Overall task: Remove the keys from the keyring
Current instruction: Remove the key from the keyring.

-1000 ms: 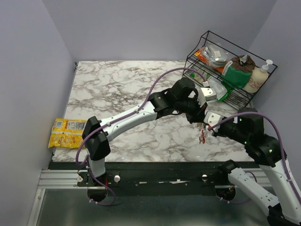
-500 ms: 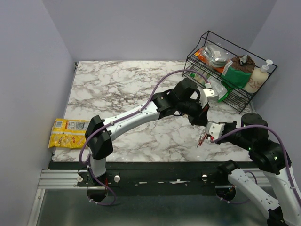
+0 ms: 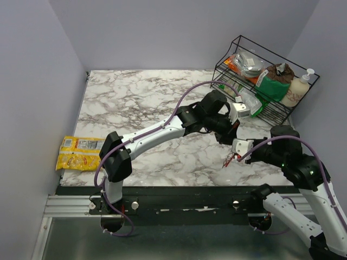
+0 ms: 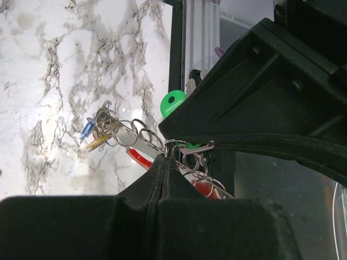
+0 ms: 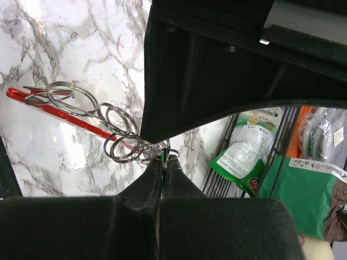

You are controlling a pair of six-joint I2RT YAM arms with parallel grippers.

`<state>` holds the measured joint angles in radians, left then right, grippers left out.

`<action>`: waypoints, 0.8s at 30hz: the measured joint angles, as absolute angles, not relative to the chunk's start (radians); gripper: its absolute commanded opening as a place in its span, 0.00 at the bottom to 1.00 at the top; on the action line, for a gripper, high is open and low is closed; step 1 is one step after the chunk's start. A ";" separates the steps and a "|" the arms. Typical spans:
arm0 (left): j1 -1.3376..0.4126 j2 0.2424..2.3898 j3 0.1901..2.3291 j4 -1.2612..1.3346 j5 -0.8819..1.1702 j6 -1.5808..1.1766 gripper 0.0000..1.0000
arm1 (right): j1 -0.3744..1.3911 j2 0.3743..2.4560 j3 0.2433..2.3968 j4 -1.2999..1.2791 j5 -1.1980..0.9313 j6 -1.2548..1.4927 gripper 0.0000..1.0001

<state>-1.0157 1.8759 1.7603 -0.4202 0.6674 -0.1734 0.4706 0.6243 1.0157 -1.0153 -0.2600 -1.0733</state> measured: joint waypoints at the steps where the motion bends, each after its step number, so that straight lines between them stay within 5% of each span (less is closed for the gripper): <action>1: -1.015 1.876 1.760 -0.424 0.667 -0.173 0.00 | 0.474 0.629 1.021 -1.020 -0.260 -1.074 0.01; 24: -1.016 1.877 1.776 -0.404 0.663 -0.165 0.00 | 0.514 0.530 0.951 -0.912 -0.150 -0.982 0.01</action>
<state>-1.0164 1.8774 1.7756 -0.4038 0.6632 -0.1646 0.5137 0.5297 0.9512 -0.9123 -0.1505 -0.9825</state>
